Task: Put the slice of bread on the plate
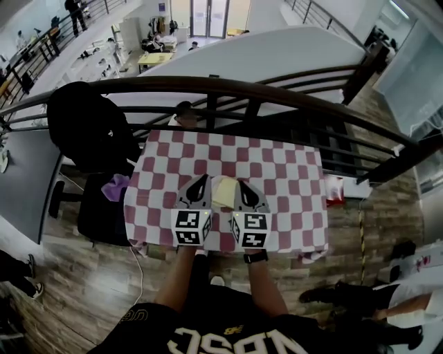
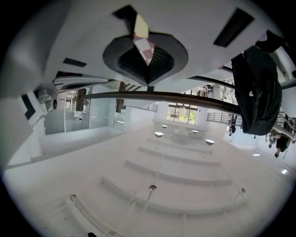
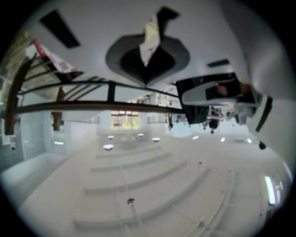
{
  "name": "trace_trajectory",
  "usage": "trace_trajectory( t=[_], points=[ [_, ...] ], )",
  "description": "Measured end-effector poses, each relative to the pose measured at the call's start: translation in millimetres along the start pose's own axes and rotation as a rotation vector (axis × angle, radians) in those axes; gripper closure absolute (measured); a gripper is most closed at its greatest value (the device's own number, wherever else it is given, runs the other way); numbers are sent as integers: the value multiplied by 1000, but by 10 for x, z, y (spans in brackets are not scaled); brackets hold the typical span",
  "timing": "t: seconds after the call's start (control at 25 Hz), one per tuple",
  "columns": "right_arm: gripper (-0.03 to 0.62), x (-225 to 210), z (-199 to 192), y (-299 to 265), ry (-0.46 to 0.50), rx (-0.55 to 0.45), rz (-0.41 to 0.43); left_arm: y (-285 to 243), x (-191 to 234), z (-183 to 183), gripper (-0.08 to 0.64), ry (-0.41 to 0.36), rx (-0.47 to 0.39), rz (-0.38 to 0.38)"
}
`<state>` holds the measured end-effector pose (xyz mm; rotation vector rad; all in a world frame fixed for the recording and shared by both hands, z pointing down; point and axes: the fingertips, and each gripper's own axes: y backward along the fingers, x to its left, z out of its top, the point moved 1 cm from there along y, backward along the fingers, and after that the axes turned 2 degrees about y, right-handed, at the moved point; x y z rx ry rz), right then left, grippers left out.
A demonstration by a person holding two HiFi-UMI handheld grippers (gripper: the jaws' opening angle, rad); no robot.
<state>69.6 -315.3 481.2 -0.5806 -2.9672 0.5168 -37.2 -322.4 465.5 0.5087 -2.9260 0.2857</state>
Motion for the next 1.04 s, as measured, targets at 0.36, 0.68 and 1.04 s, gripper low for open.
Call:
trace_trajectory(
  t=[0.36, 0.68, 1.04],
  points=[
    [578, 189, 680, 846, 51, -204, 5, 630, -488, 574, 541, -93, -132, 0],
    [578, 517, 465, 1139, 27, -241, -14, 1103, -443, 409, 541, -125, -145, -8],
    [577, 28, -61, 1597, 36, -255, -10, 1246, -1077, -69, 541, -123, -170, 15]
  ],
)
